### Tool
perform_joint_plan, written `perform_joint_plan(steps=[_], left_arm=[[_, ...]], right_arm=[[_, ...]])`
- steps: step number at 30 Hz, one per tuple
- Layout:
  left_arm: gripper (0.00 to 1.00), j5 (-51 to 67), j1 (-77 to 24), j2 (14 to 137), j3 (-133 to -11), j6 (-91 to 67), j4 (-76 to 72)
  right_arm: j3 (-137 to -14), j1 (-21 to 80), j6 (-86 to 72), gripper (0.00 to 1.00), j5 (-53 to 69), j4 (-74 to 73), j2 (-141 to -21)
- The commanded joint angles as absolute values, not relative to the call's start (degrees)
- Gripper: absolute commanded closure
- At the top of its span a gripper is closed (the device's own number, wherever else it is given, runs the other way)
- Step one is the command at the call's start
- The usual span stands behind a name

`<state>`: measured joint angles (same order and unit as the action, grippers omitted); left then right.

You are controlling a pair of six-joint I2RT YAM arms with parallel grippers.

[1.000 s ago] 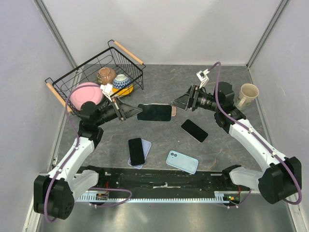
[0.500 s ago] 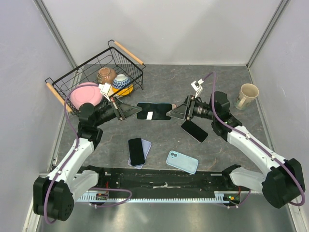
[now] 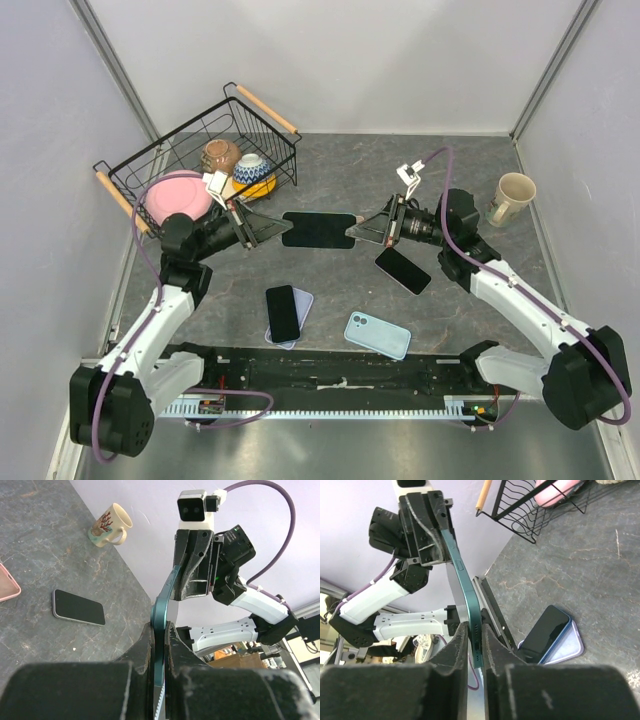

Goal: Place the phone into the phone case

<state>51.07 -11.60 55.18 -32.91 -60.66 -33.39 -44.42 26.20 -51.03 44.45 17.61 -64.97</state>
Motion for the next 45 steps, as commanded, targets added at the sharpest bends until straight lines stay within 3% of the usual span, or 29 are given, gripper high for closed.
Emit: perform_joint_plan(steps=[1, 5, 12, 15, 16, 18, 19, 22, 25, 33, 39, 45], left_arm=[[0.98, 52.12, -11.43, 55.46, -33.31, -62.75, -37.61], [0.98, 53.17, -11.51, 56.68, -33.49, -63.54, -39.28], [0.97, 53.18, -11.43, 56.78, -34.71, -60.04, -34.75], [0.8, 51.95, -11.43, 56.34, -37.43, -53.63, -28.06], [0.67, 51.33, -11.43, 56.08, -39.09, -51.7, -22.38], [0.51, 49.31, -11.43, 55.99, -41.12, -45.9, -16.38], [0.37, 48.61, -11.43, 56.25, -43.05, -44.14, -11.56], [0.15, 45.45, -11.43, 56.86, -46.3, -38.42, -4.5], [0.09, 40.79, -11.43, 58.0, -49.12, -33.85, 4.19], [0.11, 23.31, -15.45, 70.37, -59.39, -24.79, 24.14], [0.16, 10.21, -24.85, 83.56, -69.23, -21.97, 30.4], [0.22, 2.56, -27.77, 99.65, -76.72, -22.23, 31.2]], right_arm=[[-44.65, 27.68, -53.79, 0.89, 48.6, 26.09, -65.3], [-44.82, 28.47, -55.02, 1.0, 50.01, 29.26, -66.09], [-46.14, 29.09, -53.27, 1.0, 50.36, 27.87, -66.18], [-49.11, 29.09, -46.51, 1.0, 47.13, 17.52, -66.18], [-50.0, 29.09, -44.49, 1.0, 45.72, 12.1, -66.27], [-52.8, 28.92, -39.04, 1.0, 43.17, 6.36, -67.23], [-53.43, 28.92, -37.81, 1.0, 40.72, 2.33, -67.58], [-54.4, 28.13, -36.21, 1.0, 38.24, 0.09, -68.99], [-53.88, 25.68, -36.21, 1.0, 37.09, -2.45, -69.7], [-55.01, 13.55, -28.84, 1.0, 33.41, -14.48, -69.61], [-55.73, 3.88, -23.73, 1.0, 30.85, -23.37, -68.03], [-54.41, -4.48, -22.85, 1.0, 32.08, -26.63, -66.53]])
